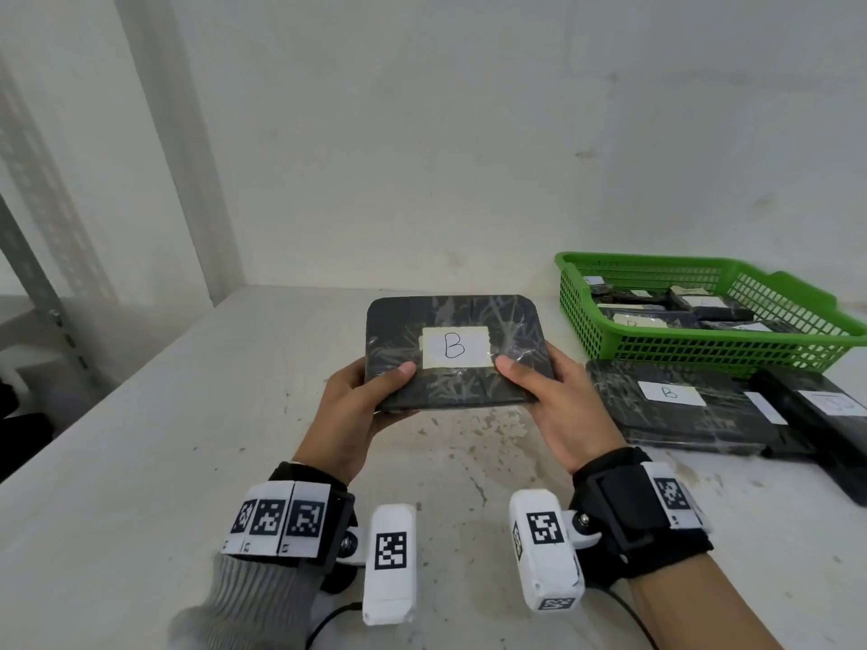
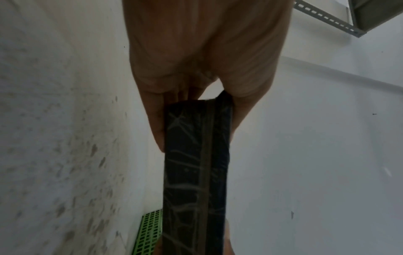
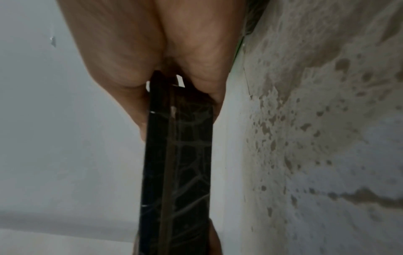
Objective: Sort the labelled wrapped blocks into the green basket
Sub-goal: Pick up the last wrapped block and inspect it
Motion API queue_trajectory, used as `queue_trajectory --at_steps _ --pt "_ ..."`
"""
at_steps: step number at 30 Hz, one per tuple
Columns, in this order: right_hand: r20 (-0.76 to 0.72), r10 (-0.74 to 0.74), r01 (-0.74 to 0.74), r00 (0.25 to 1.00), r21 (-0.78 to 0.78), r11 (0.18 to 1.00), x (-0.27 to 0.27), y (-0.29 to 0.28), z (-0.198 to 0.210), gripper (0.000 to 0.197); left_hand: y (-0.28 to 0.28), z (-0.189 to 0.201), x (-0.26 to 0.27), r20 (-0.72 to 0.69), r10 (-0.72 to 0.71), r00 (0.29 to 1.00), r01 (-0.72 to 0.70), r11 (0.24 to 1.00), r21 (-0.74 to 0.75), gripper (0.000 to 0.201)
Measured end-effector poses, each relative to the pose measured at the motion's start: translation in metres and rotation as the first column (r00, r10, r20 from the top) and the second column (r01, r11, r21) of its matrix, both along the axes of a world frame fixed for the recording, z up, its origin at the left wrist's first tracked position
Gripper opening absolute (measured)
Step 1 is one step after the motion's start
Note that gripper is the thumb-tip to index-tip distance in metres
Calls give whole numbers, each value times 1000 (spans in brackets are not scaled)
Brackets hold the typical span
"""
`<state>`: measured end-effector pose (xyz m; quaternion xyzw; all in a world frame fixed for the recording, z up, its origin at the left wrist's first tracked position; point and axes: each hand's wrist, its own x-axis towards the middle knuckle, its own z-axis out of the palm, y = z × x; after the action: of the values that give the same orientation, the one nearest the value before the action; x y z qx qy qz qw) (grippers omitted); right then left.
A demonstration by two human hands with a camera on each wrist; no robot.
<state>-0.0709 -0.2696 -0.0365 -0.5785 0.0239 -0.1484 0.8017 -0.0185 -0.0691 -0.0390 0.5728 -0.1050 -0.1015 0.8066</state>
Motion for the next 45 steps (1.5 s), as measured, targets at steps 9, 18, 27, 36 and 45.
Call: queue_trajectory --at_steps 9,18,27,36,45 --pt "2 68 -68 998 -119 991 0 -2 -1 41 4 2 1 -33 -58 998 56 997 -57 42" --pt "14 26 -26 1000 -14 1000 3 -4 -1 39 2 -2 2 0 47 999 -47 998 40 29" --pt "26 32 -29 999 -104 994 4 -7 -1 39 -1 2 2 -56 120 991 -116 991 75 46" --pt "2 -39 38 999 -266 963 1 -2 -3 21 -1 6 -4 -64 12 998 -9 999 51 60" --pt "-22 -78 70 997 -259 963 -4 8 3 62 -8 -3 -4 19 175 984 -176 978 110 72"
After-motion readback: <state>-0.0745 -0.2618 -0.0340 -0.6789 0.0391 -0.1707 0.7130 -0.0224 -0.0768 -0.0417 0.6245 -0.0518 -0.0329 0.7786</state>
